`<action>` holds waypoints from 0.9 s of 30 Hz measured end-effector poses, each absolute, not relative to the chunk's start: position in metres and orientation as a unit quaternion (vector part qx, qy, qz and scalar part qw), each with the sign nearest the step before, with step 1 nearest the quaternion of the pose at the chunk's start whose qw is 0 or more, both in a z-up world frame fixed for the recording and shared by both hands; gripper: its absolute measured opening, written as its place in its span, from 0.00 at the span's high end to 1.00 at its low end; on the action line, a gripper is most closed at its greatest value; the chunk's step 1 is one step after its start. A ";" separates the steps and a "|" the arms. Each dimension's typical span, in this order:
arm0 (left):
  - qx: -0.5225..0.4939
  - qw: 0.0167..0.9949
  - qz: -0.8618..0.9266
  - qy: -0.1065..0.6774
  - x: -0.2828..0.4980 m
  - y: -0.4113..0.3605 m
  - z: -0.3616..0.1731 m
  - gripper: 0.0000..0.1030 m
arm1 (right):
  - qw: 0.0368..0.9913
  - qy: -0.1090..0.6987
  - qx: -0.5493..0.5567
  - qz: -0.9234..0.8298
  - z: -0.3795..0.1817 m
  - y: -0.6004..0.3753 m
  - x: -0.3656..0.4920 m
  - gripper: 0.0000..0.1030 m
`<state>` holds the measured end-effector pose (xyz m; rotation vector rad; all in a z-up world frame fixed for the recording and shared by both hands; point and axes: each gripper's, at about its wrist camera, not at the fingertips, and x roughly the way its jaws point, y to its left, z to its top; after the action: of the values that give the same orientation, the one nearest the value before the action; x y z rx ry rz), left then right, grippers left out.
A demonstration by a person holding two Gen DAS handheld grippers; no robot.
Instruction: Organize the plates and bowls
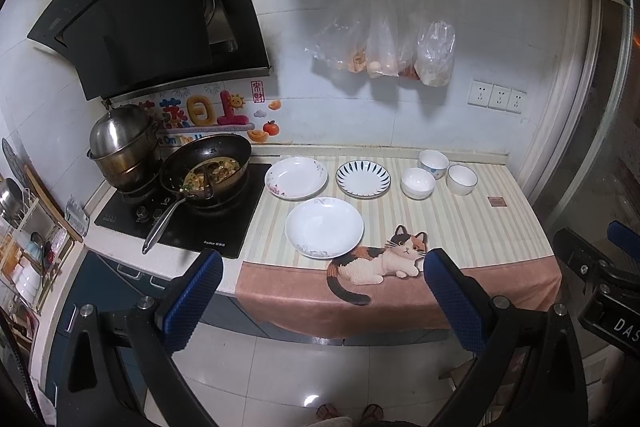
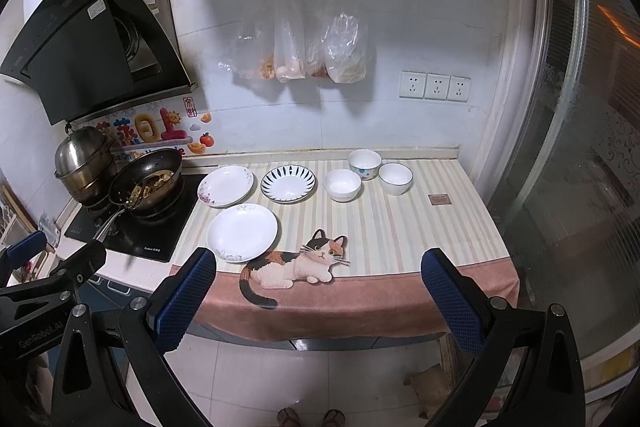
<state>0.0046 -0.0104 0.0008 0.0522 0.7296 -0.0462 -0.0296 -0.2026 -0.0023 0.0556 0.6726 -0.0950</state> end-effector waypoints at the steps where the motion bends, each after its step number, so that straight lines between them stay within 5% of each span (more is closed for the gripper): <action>1: 0.025 0.934 -0.023 0.357 0.005 -0.011 0.001 0.00 | 0.942 0.331 0.028 -0.046 -0.002 -0.203 -0.029 0.00; 27: 0.017 0.935 -0.030 0.352 0.030 -0.004 -0.006 0.00 | 0.945 0.323 0.031 -0.045 0.002 -0.197 -0.013 0.00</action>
<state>0.0302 -0.0042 -0.0058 0.0357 0.7200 -0.0609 -0.0135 -0.1974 0.0017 0.0625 0.6586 -0.0920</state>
